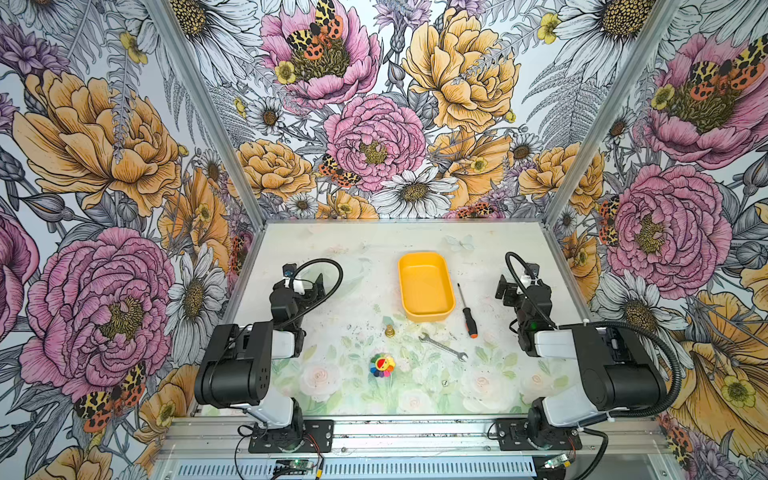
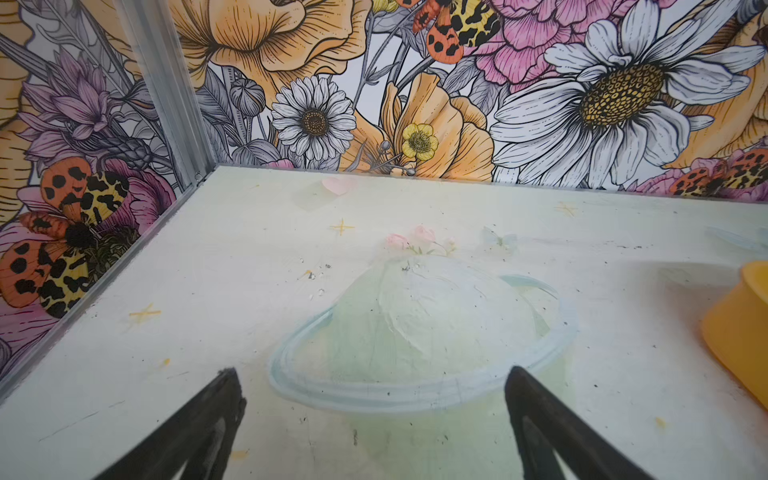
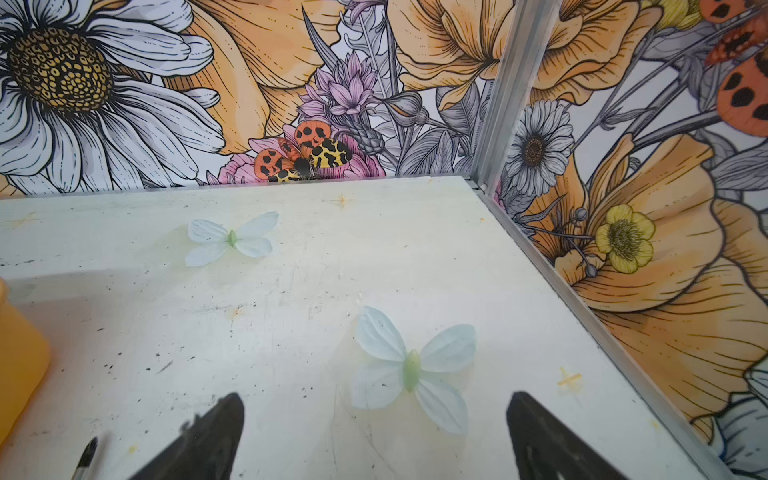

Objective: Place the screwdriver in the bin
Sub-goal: 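Move the right gripper forward toward the orange-and-black screwdriver beside the bin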

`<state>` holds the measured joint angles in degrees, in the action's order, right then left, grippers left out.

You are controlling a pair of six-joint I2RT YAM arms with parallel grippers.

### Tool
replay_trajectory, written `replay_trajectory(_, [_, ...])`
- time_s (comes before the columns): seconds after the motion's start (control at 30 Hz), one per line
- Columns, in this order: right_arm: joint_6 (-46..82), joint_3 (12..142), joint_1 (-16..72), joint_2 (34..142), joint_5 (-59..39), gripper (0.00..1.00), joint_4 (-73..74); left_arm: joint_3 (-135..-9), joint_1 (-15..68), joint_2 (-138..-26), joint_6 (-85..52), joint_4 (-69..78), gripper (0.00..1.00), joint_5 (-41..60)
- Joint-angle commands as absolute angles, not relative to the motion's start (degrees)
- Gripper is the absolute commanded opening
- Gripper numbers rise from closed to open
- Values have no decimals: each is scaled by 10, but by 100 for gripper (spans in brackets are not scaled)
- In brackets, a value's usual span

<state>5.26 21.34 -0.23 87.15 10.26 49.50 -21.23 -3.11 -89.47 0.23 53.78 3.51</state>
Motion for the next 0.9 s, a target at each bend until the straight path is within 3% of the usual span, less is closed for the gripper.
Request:
replay_trajectory(0.0, [53,222,-4,879,98,99,498,-217,-31,-891,7,541,99,51])
replay_trajectory(0.63, [52,221,2,874,121,97,499,-217,-30,-891,6,540,99,50])
replay_trajectory(0.87, [69,265,24,734,150,96,284,-271,-29,-787,5,354,99,44])
